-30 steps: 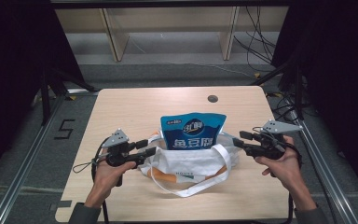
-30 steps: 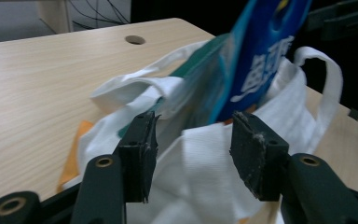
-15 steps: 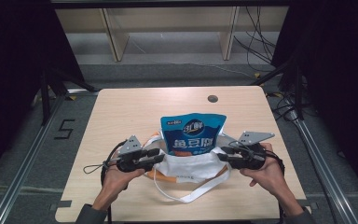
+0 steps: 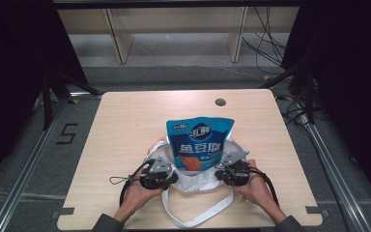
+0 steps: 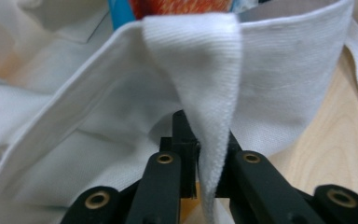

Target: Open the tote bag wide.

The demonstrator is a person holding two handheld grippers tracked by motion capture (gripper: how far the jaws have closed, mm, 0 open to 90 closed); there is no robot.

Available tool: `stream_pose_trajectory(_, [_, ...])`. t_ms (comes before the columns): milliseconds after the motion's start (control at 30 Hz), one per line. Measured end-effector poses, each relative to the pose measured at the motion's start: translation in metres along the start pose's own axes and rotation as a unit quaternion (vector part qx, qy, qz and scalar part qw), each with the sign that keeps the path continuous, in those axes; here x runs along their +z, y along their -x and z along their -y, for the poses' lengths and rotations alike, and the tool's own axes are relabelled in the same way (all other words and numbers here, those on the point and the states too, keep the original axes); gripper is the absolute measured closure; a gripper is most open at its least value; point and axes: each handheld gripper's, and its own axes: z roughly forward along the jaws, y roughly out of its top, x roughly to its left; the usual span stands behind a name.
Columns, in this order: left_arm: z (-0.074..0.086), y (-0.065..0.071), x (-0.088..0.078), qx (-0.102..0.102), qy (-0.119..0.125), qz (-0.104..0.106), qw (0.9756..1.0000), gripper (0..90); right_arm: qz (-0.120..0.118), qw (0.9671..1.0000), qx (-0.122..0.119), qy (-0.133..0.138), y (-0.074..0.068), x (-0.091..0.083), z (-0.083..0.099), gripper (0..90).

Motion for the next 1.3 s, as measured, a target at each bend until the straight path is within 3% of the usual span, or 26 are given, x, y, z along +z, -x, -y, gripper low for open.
stream_pose_trajectory(133, [0.000,0.000,0.000,0.001,-0.005,-0.005,1.0000,86.2,0.005,0.9998,-0.012,0.012,0.001,0.005,0.002,87.5])
stream_pose_trajectory(200, [0.000,0.000,0.000,0.006,-0.005,-0.002,1.0000,83.9,0.000,0.9999,-0.013,0.003,0.001,0.003,0.001,87.4])
stream_pose_trajectory(267, [0.000,0.006,-0.007,-0.013,0.004,0.007,0.9999,74.3,-0.004,0.9999,-0.011,0.002,0.000,0.001,0.001,86.7])
stream_pose_trajectory(333, [-0.003,0.011,-0.018,0.001,-0.002,0.008,1.0000,65.1,-0.005,0.9999,-0.001,0.011,0.000,0.000,0.002,86.3])
stream_pose_trajectory(367, [-0.004,0.014,-0.024,0.003,0.002,0.007,1.0000,62.5,-0.011,0.9999,-0.008,0.007,0.001,-0.001,0.002,86.3])
stream_pose_trajectory(400, [-0.004,0.014,-0.024,0.003,0.002,0.007,1.0000,60.0,-0.011,0.9999,-0.008,0.007,0.001,-0.001,0.002,86.3])
stream_pose_trajectory(433, [-0.008,0.018,-0.037,-0.002,0.010,0.007,0.9999,56.9,-0.012,0.9999,0.000,0.004,0.001,-0.002,0.002,86.2])
stream_pose_trajectory(533, [-0.012,0.021,-0.054,-0.019,0.035,-0.001,0.9992,53.1,-0.008,0.9998,-0.002,0.016,0.001,0.000,0.002,86.2])
stream_pose_trajectory(567, [-0.014,0.020,-0.060,-0.006,0.032,-0.006,0.9994,52.7,-0.008,0.9998,-0.002,0.016,0.001,0.000,0.002,86.1])
stream_pose_trajectory(633, [-0.018,0.018,-0.069,-0.017,0.044,-0.018,0.9987,52.1,-0.007,0.9998,-0.002,0.016,0.001,0.000,0.002,86.1])
stream_pose_trajectory(733, [-0.023,0.014,-0.076,-0.015,0.044,-0.025,0.9986,48.9,-0.006,0.9998,-0.004,0.017,0.001,0.000,0.002,85.9])
stream_pose_trajectory(767, [-0.027,0.012,-0.083,-0.027,0.036,-0.035,0.9984,46.3,-0.005,0.9998,-0.005,0.018,0.002,0.000,0.002,85.8])
stream_pose_trajectory(800, [-0.030,0.010,-0.086,-0.031,0.032,-0.036,0.9984,42.8,-0.008,0.9998,-0.002,0.017,0.002,0.000,0.002,85.8])
stream_pose_trajectory(833, [-0.031,0.010,-0.089,-0.041,0.041,-0.040,0.9975,39.0,-0.012,0.9996,0.019,0.015,0.000,-0.001,0.003,85.8])
stream_pose_trajectory(867, [-0.031,0.010,-0.089,-0.041,0.041,-0.040,0.9975,37.1,-0.012,0.9996,0.020,0.015,0.000,-0.001,0.003,85.7])
stream_pose_trajectory(900, [-0.037,0.011,-0.092,-0.051,0.073,-0.032,0.9955,37.1,-0.012,0.9996,0.019,0.015,0.000,-0.001,0.003,85.7])
stream_pose_trajectory(933, [-0.037,0.011,-0.092,-0.051,0.073,-0.032,0.9955,37.1,-0.012,0.9996,0.019,0.015,0.000,-0.001,0.003,85.7])
stream_pose_trajectory(967, [-0.044,0.013,-0.088,-0.046,0.085,-0.015,0.9952,37.3,-0.013,0.9998,0.016,0.006,0.001,-0.002,0.002,85.7])
stream_pose_trajectory(1067, [-0.050,0.018,-0.077,-0.037,0.087,-0.018,0.9954,46.8,-0.011,0.9996,0.022,0.014,-0.001,-0.001,0.003,85.6])
stream_pose_trajectory(1100, [-0.054,0.017,-0.063,-0.018,0.078,-0.022,0.9966,53.5,-0.013,0.9997,0.018,0.013,-0.001,-0.001,0.002,85.7])
stream_pose_trajectory(1200, [-0.050,0.014,-0.048,-0.030,0.064,-0.023,0.9972,69.2,-0.011,0.9997,0.018,0.012,-0.001,0.000,0.003,85.7])
stream_pose_trajectory(1267, [-0.039,0.016,-0.033,-0.033,0.045,0.000,0.9984,73.9,-0.008,0.9998,0.011,0.015,0.000,0.000,0.003,85.6])
stream_pose_trajectory(1300, [-0.032,0.017,-0.028,-0.023,0.023,0.002,0.9995,75.9,-0.007,0.9998,-0.001,0.017,0.001,0.000,0.002,85.6])
